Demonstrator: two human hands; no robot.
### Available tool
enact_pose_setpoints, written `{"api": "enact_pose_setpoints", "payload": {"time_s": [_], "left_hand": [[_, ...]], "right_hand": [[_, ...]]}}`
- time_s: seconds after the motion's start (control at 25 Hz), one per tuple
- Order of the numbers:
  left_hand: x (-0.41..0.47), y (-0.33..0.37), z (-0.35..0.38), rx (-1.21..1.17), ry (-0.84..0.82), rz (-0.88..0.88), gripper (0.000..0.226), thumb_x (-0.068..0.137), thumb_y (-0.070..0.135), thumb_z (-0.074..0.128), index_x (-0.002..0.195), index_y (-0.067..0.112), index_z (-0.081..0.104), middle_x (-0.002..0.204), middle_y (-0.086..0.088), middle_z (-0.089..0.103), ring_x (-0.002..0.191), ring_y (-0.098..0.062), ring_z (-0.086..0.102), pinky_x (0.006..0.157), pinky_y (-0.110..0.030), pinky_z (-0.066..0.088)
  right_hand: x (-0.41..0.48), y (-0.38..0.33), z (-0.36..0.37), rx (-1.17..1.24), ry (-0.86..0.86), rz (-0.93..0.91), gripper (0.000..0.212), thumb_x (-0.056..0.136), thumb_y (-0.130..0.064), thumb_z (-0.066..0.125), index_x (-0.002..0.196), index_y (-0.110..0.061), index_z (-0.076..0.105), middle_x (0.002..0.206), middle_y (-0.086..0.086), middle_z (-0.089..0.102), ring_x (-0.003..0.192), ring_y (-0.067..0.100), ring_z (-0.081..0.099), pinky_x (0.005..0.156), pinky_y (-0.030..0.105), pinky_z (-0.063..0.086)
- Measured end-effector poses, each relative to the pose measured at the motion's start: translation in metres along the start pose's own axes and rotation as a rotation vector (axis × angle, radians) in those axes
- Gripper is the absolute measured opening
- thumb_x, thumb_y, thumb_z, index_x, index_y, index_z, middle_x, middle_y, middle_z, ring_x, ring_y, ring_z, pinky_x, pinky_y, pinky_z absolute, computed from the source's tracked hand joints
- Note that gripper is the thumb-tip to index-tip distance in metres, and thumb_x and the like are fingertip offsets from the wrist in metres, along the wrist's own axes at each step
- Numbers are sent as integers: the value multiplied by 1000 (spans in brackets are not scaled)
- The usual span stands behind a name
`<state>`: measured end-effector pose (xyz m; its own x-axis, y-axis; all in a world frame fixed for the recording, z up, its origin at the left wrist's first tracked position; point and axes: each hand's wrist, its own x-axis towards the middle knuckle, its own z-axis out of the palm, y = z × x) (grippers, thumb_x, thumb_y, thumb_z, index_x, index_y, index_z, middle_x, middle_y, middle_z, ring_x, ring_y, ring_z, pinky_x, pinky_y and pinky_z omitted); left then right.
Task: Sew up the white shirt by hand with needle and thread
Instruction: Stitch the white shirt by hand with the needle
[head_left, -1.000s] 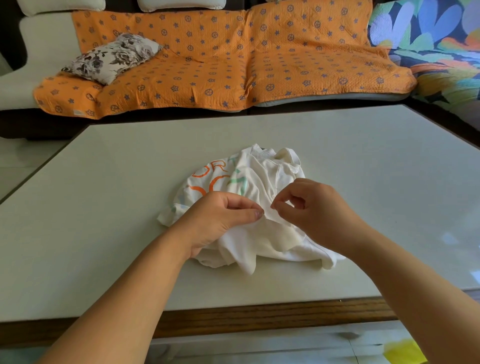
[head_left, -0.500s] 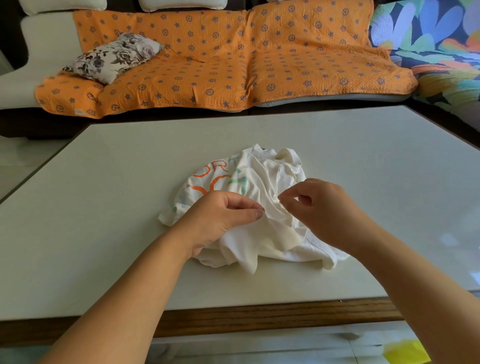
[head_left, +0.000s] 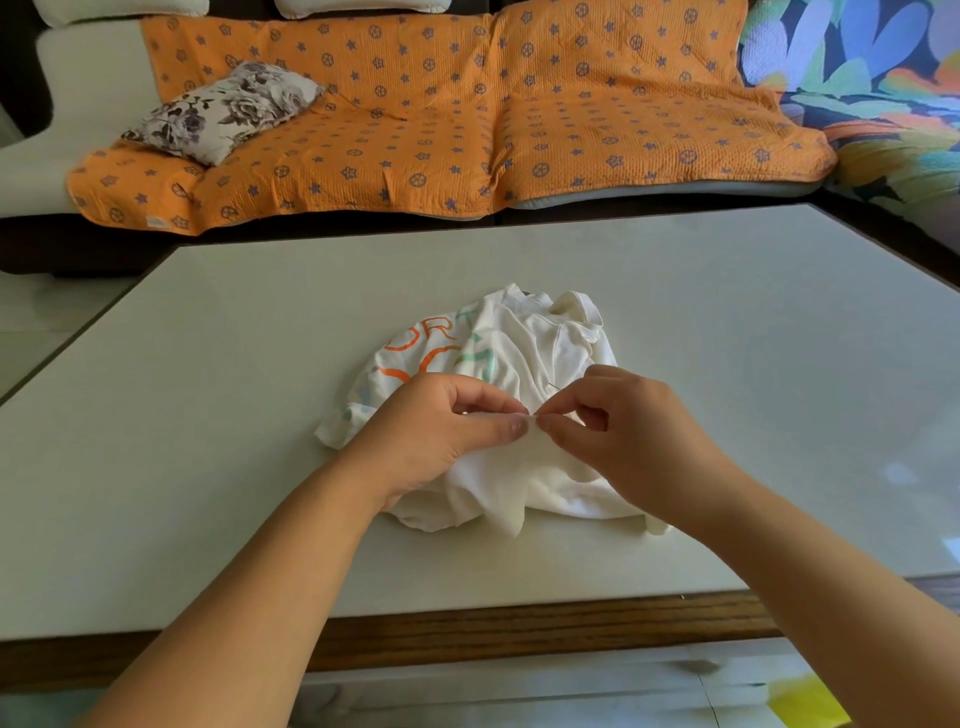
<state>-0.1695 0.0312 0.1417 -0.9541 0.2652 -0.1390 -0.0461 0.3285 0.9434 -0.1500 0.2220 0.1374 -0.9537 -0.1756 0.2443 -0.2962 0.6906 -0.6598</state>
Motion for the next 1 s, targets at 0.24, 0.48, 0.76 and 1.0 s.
{"api": "enact_pose_setpoints", "payload": {"time_s": [0.24,0.48,0.76,1.0], "left_hand": [[-3,0,0,99,43,36,6,80,24,79,85,25,76,79,16,74,76,8,66,70,-6,47],[-4,0,-2,122,43,88,6,82,24,76,88,23,77,85,12,75,81,9,64,74,-5,46],[-3,-3,-6,89,20,63,10,83,29,74,92,26,77,90,12,76,93,1,68,89,-18,49],[-4,-1,-4,89,42,65,5,80,29,76,85,30,75,86,16,75,88,6,67,82,-9,47]], "right_hand": [[-1,4,4,-25,117,-88,10,86,-21,72,80,-28,78,65,-6,50,61,6,47,56,14,33],[-2,-1,4,88,-18,-33,5,84,-30,72,86,-31,76,67,-4,46,62,4,45,60,12,35],[-2,8,9,42,167,-136,11,84,-17,74,89,-26,79,63,-10,49,57,11,49,57,33,49],[-3,8,9,-12,202,-163,12,84,-16,74,88,-25,79,63,-11,50,59,9,50,56,16,38]]}}
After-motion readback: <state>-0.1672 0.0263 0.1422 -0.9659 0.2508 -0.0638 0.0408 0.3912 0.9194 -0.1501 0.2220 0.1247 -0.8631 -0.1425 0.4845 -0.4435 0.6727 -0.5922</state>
